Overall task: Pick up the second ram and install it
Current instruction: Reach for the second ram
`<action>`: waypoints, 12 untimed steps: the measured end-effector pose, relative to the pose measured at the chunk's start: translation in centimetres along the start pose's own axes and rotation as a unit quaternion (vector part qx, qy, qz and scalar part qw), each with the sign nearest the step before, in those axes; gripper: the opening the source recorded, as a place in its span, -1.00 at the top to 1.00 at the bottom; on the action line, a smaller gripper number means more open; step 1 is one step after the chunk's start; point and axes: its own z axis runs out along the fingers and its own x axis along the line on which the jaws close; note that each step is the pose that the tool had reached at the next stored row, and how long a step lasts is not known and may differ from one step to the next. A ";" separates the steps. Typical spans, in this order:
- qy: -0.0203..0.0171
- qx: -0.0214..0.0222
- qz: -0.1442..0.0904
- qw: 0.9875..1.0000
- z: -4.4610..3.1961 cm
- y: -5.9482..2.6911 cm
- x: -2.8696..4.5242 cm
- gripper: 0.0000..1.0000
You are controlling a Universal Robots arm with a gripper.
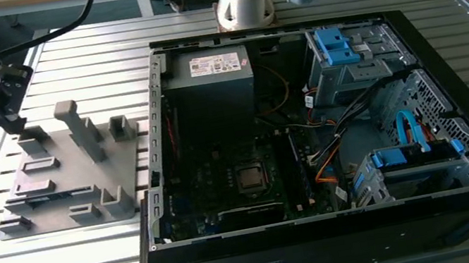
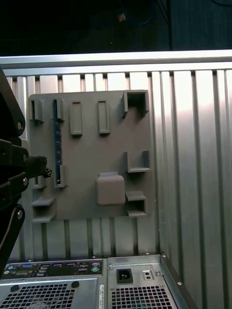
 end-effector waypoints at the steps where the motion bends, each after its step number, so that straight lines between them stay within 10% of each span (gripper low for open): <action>1: 0.000 0.000 0.000 1.000 0.05 -0.02 0.05 0.80; 12: 0.000 0.000 0.000 1.000 0.60 -0.30 0.68 0.80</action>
